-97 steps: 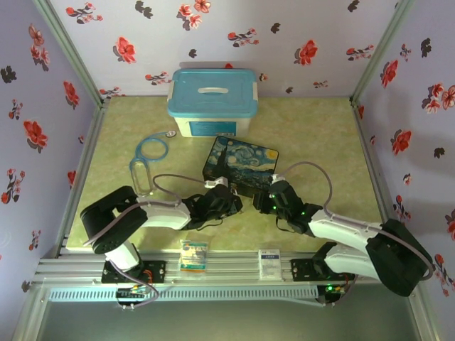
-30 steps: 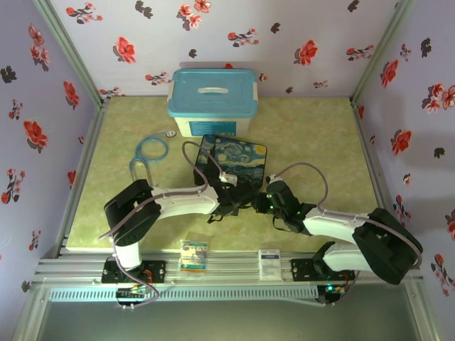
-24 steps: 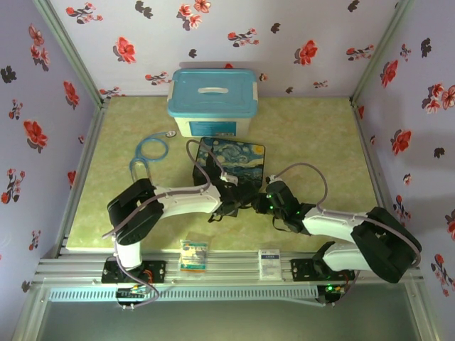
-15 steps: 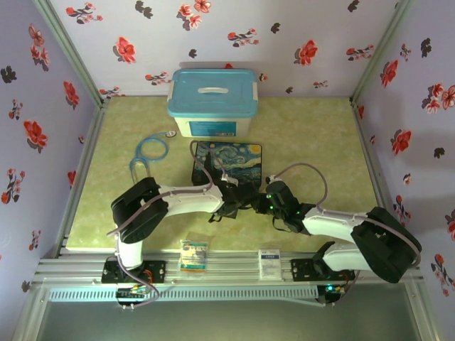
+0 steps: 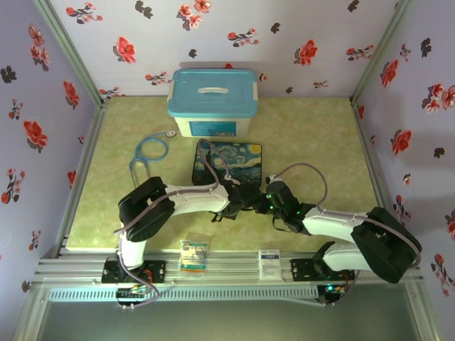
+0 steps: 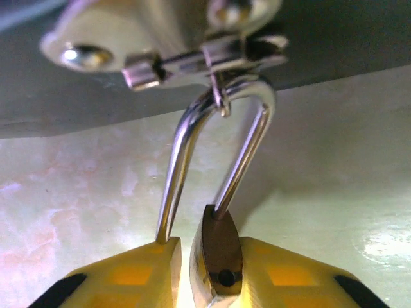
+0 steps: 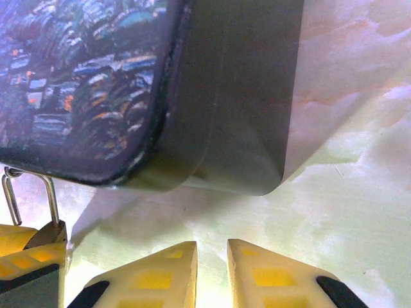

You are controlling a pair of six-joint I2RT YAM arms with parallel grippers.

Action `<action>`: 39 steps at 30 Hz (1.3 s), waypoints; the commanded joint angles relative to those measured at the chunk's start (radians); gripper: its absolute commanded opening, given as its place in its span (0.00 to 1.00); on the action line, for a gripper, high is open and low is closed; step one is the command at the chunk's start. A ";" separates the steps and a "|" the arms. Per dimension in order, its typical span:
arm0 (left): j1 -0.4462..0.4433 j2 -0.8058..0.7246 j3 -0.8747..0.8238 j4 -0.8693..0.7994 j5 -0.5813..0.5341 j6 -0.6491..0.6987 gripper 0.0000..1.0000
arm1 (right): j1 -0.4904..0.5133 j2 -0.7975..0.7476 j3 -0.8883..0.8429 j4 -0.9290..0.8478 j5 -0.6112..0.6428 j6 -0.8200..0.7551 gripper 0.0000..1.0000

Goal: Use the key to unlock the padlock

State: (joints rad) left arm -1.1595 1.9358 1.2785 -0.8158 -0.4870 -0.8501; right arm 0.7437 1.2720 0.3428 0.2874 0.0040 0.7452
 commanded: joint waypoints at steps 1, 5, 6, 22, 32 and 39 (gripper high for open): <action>-0.007 0.019 0.007 -0.042 -0.002 0.004 0.29 | -0.005 -0.003 -0.005 -0.020 0.007 0.016 0.19; -0.024 0.006 0.019 -0.045 0.005 0.000 0.29 | -0.005 0.000 -0.009 -0.019 0.008 0.017 0.19; -0.028 0.006 0.021 -0.042 0.010 0.001 0.31 | -0.004 0.003 -0.009 -0.018 0.010 0.018 0.19; 0.058 -0.403 -0.174 0.197 0.152 0.044 0.60 | 0.151 -0.047 0.060 -0.122 0.141 0.012 0.54; 0.303 -0.691 -0.496 0.585 0.407 0.009 0.64 | 0.304 0.269 0.314 -0.116 0.196 0.086 0.57; 0.334 -0.765 -0.570 0.611 0.400 0.002 0.64 | 0.360 0.421 0.430 -0.170 0.253 0.119 0.57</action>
State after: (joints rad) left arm -0.8307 1.2068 0.7307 -0.2699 -0.1127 -0.8337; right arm 1.0954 1.6558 0.7269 0.1745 0.1894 0.8291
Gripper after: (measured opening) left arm 0.638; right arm 0.577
